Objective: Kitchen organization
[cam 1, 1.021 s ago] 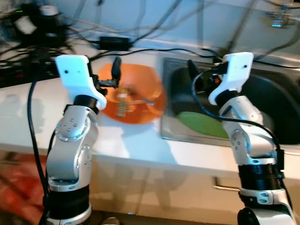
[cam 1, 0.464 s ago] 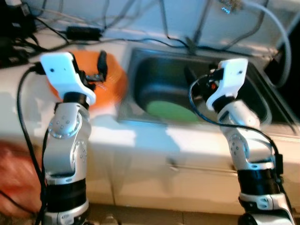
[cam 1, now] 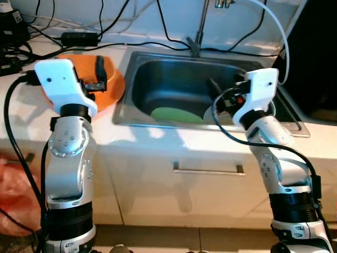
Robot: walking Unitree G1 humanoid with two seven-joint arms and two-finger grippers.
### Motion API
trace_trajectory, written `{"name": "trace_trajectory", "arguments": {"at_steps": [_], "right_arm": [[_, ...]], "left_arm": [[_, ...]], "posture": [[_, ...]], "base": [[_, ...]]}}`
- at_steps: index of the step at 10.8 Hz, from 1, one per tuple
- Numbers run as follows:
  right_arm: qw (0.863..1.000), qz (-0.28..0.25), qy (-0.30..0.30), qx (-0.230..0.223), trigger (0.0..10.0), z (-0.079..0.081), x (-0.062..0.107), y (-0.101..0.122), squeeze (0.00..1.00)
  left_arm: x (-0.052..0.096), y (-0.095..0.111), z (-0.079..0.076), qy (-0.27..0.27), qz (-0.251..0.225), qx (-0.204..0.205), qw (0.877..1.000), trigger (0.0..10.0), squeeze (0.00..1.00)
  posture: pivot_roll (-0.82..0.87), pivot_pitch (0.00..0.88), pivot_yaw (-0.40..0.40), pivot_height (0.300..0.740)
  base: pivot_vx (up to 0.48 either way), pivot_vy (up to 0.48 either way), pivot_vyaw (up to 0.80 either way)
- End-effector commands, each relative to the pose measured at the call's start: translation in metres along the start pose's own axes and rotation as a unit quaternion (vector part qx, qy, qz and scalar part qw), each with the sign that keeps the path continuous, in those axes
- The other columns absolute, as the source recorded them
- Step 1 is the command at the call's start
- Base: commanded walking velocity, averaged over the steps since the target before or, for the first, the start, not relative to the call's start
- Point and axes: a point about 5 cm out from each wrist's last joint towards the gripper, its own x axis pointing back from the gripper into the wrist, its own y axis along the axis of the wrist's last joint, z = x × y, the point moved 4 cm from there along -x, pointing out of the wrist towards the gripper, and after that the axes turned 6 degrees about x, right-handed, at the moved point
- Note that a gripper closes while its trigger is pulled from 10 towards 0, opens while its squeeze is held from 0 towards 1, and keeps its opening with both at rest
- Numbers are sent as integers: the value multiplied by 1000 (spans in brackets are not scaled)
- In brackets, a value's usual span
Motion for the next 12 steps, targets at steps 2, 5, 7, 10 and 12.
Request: {"name": "trace_trajectory", "arguments": {"at_steps": [2,5,7,10,12], "right_arm": [[1000,-3,-4,-1,10000,-2,2,4,0],[1000,-2,-5,3,10000,-3,2,4,0],[1000,-2,-5,2,10000,-3,1,4,0],[1000,-2,-7,3,10000,-2,1,5,0],[1000,-1,-11,2,10000,-3,1,4,0]], "left_arm": [[-1,-7,2,14,16,9,1000,10000,0],[-1,-9,0,11,21,15,1000,10000,0],[0,-8,-2,6,19,15,1000,10000,0],[0,-11,-5,-2,28,24,999,10000,0],[0,-11,-7,-7,28,25,999,10000,0]], "posture": [[127,80,-60,740],[126,82,-63,740],[128,83,-63,740],[128,81,-59,740],[127,79,-58,740]], "base": [[0,0,0],[0,160,0],[0,0,0],[0,0,0],[0,0,0]]}}
